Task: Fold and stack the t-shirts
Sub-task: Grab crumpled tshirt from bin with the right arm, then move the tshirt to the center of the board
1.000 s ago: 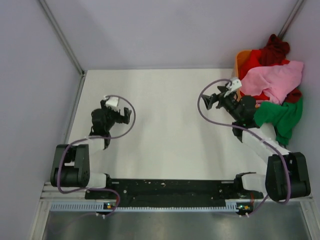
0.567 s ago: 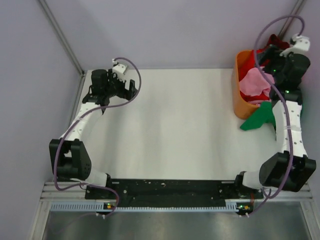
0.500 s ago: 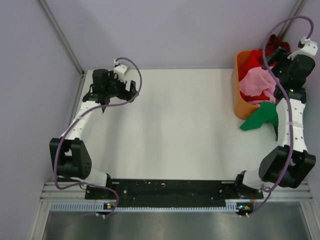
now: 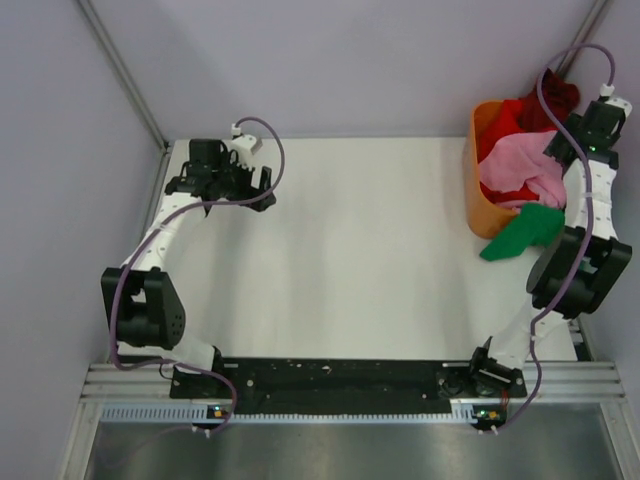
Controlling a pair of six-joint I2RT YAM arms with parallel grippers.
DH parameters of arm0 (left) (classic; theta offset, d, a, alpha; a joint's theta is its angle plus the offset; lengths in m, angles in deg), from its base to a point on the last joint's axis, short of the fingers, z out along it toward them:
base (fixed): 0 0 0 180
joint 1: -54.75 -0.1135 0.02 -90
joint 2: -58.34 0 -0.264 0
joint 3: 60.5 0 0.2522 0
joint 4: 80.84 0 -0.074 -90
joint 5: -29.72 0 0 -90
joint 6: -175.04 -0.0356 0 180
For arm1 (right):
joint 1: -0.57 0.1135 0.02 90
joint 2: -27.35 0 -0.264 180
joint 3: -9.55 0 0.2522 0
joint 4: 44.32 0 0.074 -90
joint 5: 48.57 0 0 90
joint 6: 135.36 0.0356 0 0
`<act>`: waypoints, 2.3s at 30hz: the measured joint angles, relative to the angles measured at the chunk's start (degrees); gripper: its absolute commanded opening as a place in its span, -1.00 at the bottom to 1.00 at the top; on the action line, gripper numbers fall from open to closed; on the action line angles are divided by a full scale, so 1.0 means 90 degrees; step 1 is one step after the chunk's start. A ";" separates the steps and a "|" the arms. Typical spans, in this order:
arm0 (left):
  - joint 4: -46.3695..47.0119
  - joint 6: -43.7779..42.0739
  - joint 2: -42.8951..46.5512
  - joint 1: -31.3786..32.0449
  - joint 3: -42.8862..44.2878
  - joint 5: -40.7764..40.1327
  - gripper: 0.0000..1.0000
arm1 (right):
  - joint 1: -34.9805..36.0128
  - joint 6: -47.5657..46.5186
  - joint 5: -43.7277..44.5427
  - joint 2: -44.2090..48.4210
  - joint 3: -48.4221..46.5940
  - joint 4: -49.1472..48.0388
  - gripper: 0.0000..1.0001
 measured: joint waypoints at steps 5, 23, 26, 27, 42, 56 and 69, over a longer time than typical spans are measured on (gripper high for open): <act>-0.0279 -0.0024 -0.0085 0.0000 0.0163 0.0056 0.87 | 0.0000 -0.0226 0.0090 -0.0238 -0.0148 0.0318 -0.27; -0.0520 -0.0100 -0.0085 0.0000 0.0233 0.0151 0.86 | 0.0568 -0.1061 0.0231 0.0559 -0.0833 0.0891 -1.00; -0.0525 -0.0124 -0.0085 0.0000 0.0301 0.0168 0.87 | 0.0860 -0.1139 -0.0153 0.1290 -0.0957 0.0454 -1.00; -0.0525 -0.0146 -0.0083 0.0000 0.0325 0.0170 0.87 | 0.0920 -0.1149 -0.0391 0.1564 -0.0974 0.0219 -1.00; -0.0527 -0.0267 0.0024 -0.0012 0.0364 -0.0199 0.89 | 0.1870 -0.0503 -0.3946 0.2907 -0.1960 -0.2929 -1.00; -0.0522 -0.0019 0.0328 -0.1358 0.0845 -0.1100 0.90 | 0.5275 0.3378 -0.8682 -0.0270 -0.3381 -0.6664 -1.00; -0.0270 -0.0316 0.0359 -0.1647 0.0692 -0.1375 0.85 | 0.4626 0.3147 -0.7832 -0.0522 0.0930 -0.6144 -0.58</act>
